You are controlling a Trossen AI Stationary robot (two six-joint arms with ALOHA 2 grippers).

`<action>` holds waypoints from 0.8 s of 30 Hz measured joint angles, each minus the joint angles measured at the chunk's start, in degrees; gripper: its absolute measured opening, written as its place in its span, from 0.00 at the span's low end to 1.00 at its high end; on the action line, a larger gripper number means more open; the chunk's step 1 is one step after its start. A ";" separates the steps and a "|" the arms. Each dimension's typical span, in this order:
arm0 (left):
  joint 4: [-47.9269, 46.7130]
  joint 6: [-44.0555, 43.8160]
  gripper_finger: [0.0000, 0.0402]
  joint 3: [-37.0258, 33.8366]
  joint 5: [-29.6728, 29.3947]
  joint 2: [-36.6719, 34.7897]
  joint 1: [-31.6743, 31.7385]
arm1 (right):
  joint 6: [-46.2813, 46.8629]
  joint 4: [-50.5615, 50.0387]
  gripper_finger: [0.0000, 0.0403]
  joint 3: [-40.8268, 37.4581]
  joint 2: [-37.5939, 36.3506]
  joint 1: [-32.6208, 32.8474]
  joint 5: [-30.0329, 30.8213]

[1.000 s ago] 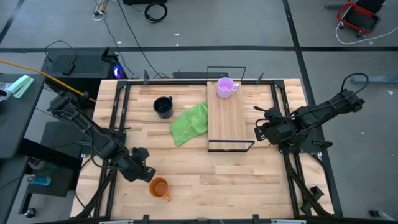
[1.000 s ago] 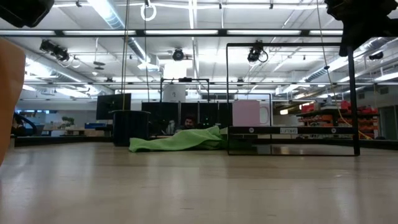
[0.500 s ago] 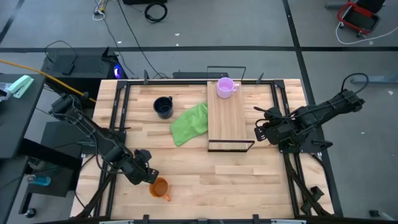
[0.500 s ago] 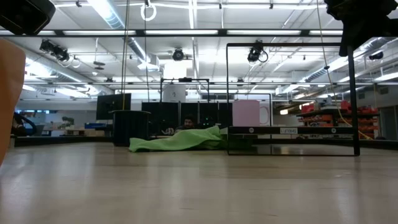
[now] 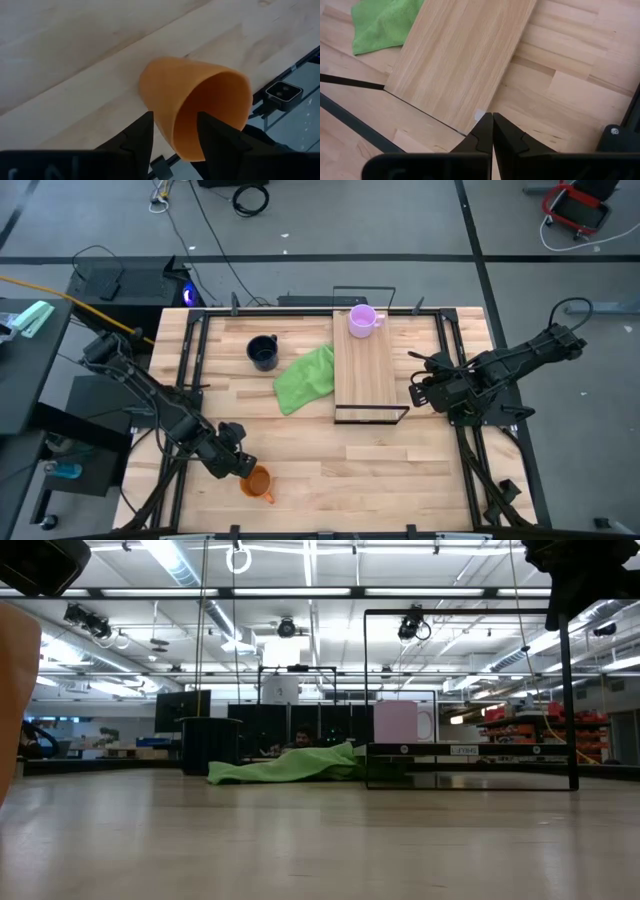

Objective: Stack small to large cups/mugs on shelf
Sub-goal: Put the orange mug on the shelf

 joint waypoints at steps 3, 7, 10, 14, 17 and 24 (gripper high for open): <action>0.12 0.06 0.40 0.00 0.24 1.09 0.00 | 0.00 0.00 0.04 0.00 0.00 0.00 0.00; 1.45 1.28 0.40 0.00 2.87 3.76 0.00 | 0.00 0.00 0.04 0.00 0.00 0.00 0.00; 2.59 1.47 0.40 0.00 3.34 5.02 -0.02 | 0.00 -0.02 0.04 0.00 0.00 0.00 0.00; 2.70 1.44 0.40 0.00 3.32 6.23 0.00 | -0.06 -0.02 0.04 0.00 0.00 0.00 0.00; 2.78 1.42 0.40 0.00 3.33 7.56 0.15 | -0.07 -0.02 0.04 0.00 0.00 0.00 -0.01; 4.73 1.48 0.38 0.00 3.39 8.86 1.88 | -0.02 -0.02 0.04 0.00 0.00 -0.01 0.00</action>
